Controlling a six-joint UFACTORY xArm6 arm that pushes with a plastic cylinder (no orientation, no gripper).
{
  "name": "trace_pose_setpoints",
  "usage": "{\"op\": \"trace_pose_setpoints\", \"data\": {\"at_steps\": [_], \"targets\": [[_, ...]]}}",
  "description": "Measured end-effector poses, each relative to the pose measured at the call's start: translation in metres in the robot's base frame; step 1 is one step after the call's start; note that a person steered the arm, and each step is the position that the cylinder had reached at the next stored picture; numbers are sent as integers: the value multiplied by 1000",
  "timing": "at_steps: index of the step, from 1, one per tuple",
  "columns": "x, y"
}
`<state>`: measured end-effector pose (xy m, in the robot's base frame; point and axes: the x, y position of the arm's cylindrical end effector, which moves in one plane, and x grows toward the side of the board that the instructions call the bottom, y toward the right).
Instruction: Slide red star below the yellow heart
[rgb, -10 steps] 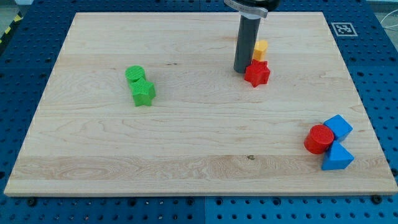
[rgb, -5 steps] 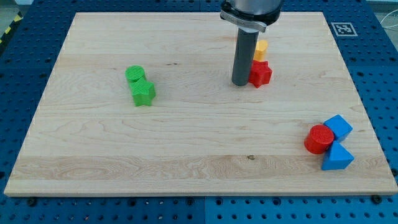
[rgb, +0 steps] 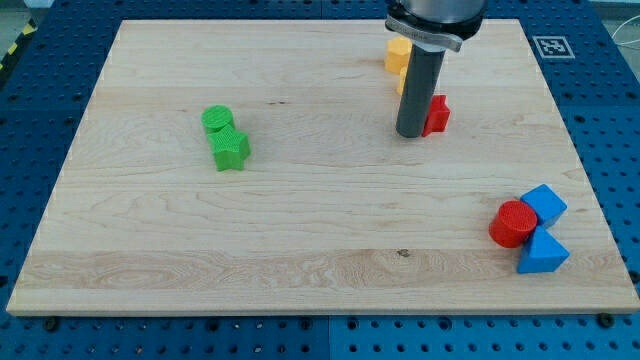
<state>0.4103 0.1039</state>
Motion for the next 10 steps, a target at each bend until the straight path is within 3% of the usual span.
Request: {"op": "trace_pose_setpoints", "data": {"at_steps": [1, 2, 3, 4, 8, 10], "targets": [[23, 18], [34, 72], [16, 110], [-17, 107], [-21, 44], [-22, 50]]}}
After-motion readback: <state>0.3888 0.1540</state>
